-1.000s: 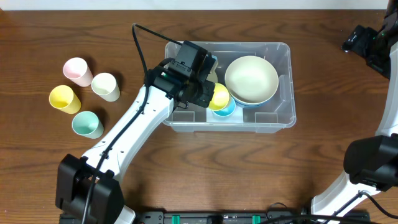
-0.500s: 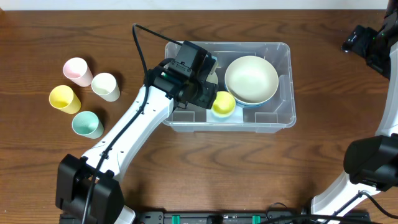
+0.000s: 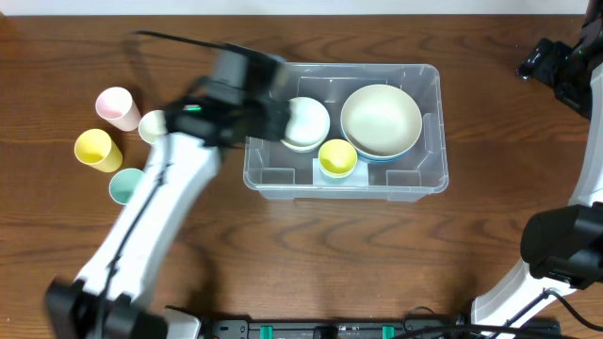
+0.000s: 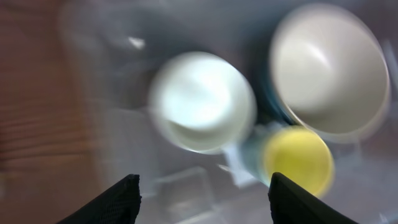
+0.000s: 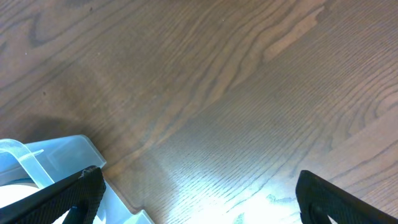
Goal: Pack container
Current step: 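Move the left gripper back to the cream cup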
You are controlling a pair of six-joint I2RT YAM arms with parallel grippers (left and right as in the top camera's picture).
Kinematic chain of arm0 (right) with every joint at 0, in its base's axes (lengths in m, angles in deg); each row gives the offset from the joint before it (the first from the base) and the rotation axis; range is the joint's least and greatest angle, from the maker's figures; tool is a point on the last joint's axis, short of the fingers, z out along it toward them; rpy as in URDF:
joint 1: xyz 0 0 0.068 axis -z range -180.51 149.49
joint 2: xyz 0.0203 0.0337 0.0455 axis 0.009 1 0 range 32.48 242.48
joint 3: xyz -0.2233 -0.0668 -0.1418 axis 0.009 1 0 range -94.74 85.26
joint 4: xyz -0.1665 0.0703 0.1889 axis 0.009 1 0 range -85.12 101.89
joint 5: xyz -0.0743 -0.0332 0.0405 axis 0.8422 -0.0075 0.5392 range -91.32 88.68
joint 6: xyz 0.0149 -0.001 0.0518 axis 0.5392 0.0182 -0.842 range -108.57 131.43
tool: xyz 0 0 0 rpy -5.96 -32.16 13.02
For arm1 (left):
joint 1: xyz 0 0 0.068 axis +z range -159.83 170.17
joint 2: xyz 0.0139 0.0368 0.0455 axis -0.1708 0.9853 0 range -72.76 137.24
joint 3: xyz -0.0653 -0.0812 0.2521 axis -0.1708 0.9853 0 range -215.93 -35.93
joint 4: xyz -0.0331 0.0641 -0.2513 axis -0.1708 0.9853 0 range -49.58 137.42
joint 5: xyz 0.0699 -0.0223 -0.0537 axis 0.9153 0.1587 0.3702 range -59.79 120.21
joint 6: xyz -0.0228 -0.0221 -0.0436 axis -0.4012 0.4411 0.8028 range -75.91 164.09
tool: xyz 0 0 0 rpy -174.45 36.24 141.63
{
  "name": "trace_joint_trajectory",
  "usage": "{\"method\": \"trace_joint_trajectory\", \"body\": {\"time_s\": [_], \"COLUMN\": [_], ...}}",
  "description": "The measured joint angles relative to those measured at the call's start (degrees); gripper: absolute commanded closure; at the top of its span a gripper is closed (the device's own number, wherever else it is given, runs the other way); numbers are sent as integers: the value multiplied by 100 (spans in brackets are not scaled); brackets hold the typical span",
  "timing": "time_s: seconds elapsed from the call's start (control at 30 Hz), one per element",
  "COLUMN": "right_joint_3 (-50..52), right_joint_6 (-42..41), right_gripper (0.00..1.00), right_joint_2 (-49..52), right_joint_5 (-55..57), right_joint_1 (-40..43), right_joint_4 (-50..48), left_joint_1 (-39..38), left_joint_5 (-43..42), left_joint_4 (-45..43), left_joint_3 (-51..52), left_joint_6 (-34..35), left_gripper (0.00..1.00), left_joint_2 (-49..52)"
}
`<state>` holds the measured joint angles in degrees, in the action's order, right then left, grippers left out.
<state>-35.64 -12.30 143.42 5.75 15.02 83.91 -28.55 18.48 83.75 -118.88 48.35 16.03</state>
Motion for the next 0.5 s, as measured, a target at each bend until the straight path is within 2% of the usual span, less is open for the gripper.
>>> {"method": "trace_joint_trajectory", "body": {"time_s": [0.2,0.37,0.5], "right_joint_3": [0,0,0], "right_joint_6": [0,0,0], "right_gripper": [1,1,1], "right_joint_2": [0,0,0], "right_joint_5": [0,0,0], "right_joint_1": [0,0,0], "right_joint_4": [0,0,0], "left_joint_1": [1379,2197,2490], "left_joint_5": [509,697,756], "left_joint_4": [81,151,175], "left_joint_3": [-199,-199,-197], "left_joint_6": [44,90,157], "left_gripper": [33,33,34], "left_joint_2": [-476,0,575]}}
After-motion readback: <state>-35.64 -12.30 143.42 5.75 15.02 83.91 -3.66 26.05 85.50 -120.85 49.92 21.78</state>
